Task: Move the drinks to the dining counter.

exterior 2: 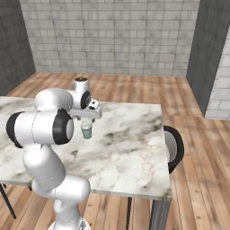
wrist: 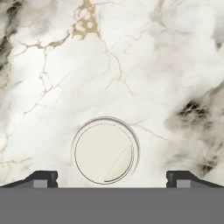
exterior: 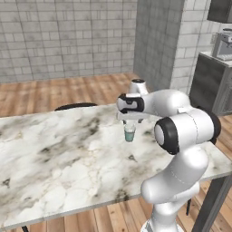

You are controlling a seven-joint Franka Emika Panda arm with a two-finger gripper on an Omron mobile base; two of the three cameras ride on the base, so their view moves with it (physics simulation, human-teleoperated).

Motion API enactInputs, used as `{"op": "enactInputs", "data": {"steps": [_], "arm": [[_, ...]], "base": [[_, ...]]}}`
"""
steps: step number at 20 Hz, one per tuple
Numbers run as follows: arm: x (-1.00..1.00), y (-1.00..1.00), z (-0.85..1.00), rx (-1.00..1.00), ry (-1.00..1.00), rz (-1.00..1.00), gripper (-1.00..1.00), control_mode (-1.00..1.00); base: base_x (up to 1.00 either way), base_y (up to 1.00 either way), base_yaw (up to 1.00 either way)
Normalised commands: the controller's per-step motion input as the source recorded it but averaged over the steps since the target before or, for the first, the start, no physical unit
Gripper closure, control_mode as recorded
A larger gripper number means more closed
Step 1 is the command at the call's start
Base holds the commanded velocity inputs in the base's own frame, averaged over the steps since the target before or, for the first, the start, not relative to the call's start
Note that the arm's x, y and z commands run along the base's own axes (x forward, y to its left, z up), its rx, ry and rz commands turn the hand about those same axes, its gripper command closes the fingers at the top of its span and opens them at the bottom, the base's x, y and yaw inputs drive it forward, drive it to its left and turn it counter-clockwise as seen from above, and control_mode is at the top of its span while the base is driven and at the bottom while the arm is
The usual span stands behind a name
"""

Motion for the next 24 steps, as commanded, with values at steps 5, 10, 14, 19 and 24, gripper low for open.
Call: {"op": "enactInputs", "data": {"steps": [5,10,14,19,24], "arm": [[-0.31,-0.22,0.42,0.00,-0.02,0.00,-1.00,-1.00],[-0.67,-0.29,0.39,0.00,-0.01,0.00,-1.00,-1.00],[-0.70,-0.14,0.29,0.00,-0.02,0.00,-1.00,-1.00],[-0.42,0.00,0.19,0.00,-0.02,0.00,-1.00,-1.00],[-0.08,0.17,0.10,0.00,-0.06,0.00,-1.00,-1.00]], "base": [[0.00,0.00,0.00],[0.00,0.00,0.00],[0.00,0.00,0.00],[0.00,0.00,0.00],[0.00,0.00,0.00]]}}
